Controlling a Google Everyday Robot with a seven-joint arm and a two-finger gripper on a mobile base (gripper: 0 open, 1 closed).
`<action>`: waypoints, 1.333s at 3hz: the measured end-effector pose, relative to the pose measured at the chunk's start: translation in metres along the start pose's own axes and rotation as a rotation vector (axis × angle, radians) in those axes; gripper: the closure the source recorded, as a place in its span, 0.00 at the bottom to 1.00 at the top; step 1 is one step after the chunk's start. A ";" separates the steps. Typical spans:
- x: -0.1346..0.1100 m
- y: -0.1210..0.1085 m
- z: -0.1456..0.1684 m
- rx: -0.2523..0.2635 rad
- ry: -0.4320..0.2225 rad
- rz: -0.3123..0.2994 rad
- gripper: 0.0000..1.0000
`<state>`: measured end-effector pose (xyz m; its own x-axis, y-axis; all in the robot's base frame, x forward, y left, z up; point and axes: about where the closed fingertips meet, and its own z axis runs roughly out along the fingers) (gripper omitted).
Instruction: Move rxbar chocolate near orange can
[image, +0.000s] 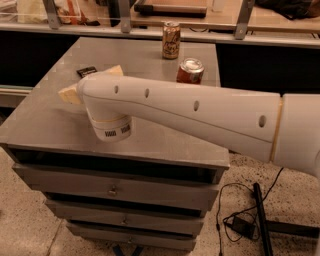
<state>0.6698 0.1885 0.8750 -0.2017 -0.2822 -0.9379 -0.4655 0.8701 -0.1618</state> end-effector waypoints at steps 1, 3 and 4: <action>0.001 -0.002 0.023 -0.011 -0.016 0.024 0.00; 0.006 -0.007 0.076 -0.036 -0.017 0.068 0.00; 0.010 -0.012 0.093 -0.040 -0.010 0.113 0.00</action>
Offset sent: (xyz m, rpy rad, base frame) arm 0.0680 0.0250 -0.0266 0.0570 0.0004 0.0347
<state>0.7537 0.2126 0.8390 -0.2465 -0.1788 -0.9525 -0.4744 0.8793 -0.0423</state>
